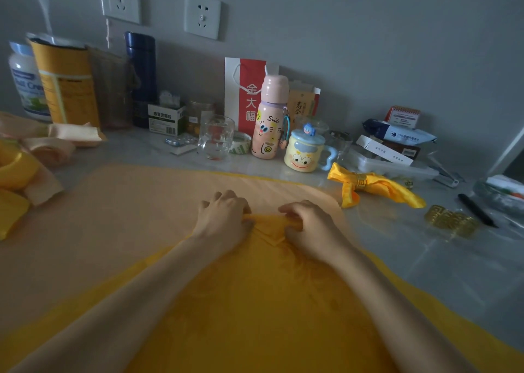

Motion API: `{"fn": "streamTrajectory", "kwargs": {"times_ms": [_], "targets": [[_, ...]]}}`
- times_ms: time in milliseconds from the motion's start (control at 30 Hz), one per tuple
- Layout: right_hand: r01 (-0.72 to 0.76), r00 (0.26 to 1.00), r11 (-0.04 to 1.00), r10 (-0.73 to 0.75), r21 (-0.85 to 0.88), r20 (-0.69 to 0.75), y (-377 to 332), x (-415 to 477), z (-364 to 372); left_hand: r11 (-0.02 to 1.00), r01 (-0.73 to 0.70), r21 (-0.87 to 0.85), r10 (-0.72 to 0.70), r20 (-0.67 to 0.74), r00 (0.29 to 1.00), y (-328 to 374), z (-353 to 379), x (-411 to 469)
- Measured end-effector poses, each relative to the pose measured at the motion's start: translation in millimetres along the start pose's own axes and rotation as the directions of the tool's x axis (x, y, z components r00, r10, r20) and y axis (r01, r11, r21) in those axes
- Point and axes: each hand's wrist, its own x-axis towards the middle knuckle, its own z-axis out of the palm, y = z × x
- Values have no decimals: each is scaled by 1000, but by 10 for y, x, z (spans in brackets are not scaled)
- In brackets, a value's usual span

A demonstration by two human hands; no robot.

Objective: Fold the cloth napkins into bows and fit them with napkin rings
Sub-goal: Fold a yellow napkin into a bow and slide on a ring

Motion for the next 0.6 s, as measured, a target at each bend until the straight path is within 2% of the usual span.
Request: {"fn": "streamTrajectory", "kwargs": {"times_ms": [133, 300, 467, 567, 600], "targets": [[52, 997, 997, -55, -50, -61, -59, -22, -2, 996, -72, 53, 74, -44, 996, 79, -68, -42], [137, 989, 989, -139, -52, -54, -79, -60, -40, 992, -117, 52, 116, 30, 993, 205, -280, -42], [162, 986, 968, -153, -194, 62, -116, -93, -91, 997, -41, -60, 54, 235, 971, 164, -142, -56], [96, 978, 944, -30, -316, 206, -180, -127, -143, 998, -22, -58, 38, 287, 957, 143, -107, -52], [78, 978, 932, -4, -355, 206, -211, -134, -170, 998, -27, -59, 44, 302, 952, 138, -115, -51]]}}
